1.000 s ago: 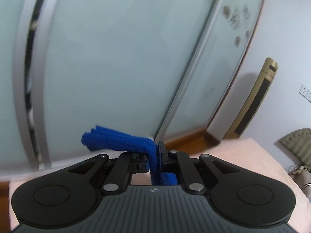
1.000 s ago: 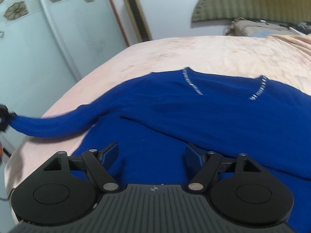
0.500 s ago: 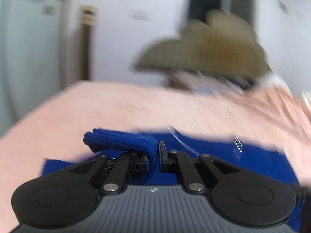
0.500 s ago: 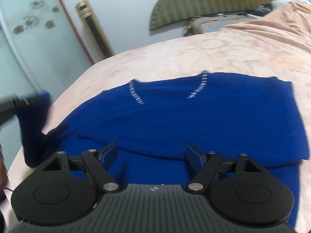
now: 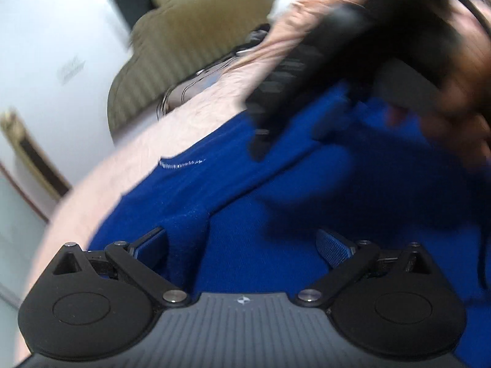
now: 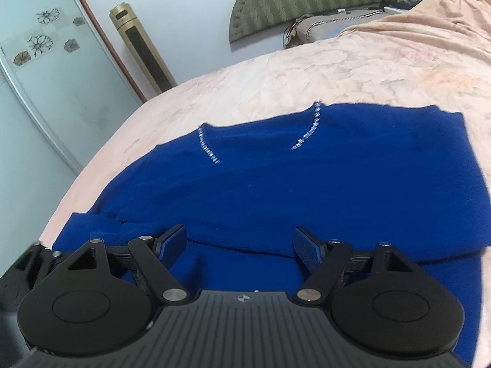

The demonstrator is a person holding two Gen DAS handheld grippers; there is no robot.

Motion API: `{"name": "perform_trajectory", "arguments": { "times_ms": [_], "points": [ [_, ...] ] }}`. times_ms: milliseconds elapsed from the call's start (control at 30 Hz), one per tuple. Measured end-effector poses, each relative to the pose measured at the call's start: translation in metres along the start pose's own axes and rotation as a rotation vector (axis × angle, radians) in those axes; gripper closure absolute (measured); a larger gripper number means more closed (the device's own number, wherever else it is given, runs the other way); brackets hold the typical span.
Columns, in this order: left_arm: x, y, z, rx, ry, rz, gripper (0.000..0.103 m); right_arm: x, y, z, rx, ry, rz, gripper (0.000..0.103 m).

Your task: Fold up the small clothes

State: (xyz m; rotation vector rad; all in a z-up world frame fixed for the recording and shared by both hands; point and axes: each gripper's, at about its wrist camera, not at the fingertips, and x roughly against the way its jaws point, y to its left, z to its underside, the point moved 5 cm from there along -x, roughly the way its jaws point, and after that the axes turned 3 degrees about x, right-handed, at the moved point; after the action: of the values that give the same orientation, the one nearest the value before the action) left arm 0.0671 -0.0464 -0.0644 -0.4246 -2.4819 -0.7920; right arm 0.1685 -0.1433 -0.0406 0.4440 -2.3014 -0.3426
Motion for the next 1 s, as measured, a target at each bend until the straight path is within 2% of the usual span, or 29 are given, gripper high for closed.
{"name": "perform_trajectory", "arguments": {
  "times_ms": [100,233,333,433,500,567,667,733,800,933,1000],
  "points": [
    [0.013,-0.011,0.004,-0.061,-0.079,0.003,0.0,-0.003,0.01,-0.001,0.032,0.005,-0.006,0.024],
    [0.01,-0.021,-0.001,-0.083,-0.072,0.078,0.0,-0.002,0.013,-0.004,0.036,-0.009,0.01,0.024],
    [0.015,-0.012,-0.003,-0.011,-0.076,0.117,0.0,0.006,0.009,-0.009,0.032,-0.034,0.03,0.024],
    [0.024,0.018,0.009,0.135,-0.069,0.129,0.0,0.015,0.017,-0.012,0.148,-0.063,0.072,0.024],
    [0.025,0.048,0.026,0.276,-0.029,0.095,0.0,0.015,0.026,-0.011,0.227,-0.069,0.093,0.024],
    [0.022,0.079,0.044,0.411,0.029,0.033,0.0,0.011,0.044,-0.005,0.311,-0.063,0.077,0.024],
    [0.023,0.123,0.072,0.567,0.091,-0.116,0.0,0.002,0.081,0.009,0.463,-0.055,0.043,0.028],
    [0.026,0.142,0.084,0.619,0.112,-0.194,0.0,-0.003,0.108,0.023,0.592,-0.057,0.022,0.028],
    [0.034,0.149,0.091,0.664,0.11,-0.232,0.0,-0.008,0.132,0.035,0.716,-0.058,0.013,0.03],
    [0.037,0.151,0.091,0.696,0.092,-0.219,0.0,-0.027,0.156,0.046,0.839,-0.054,0.049,0.032],
    [0.038,0.143,0.088,0.664,0.094,-0.214,0.0,-0.037,0.16,0.047,0.851,-0.036,0.053,0.042]
  ]
}}
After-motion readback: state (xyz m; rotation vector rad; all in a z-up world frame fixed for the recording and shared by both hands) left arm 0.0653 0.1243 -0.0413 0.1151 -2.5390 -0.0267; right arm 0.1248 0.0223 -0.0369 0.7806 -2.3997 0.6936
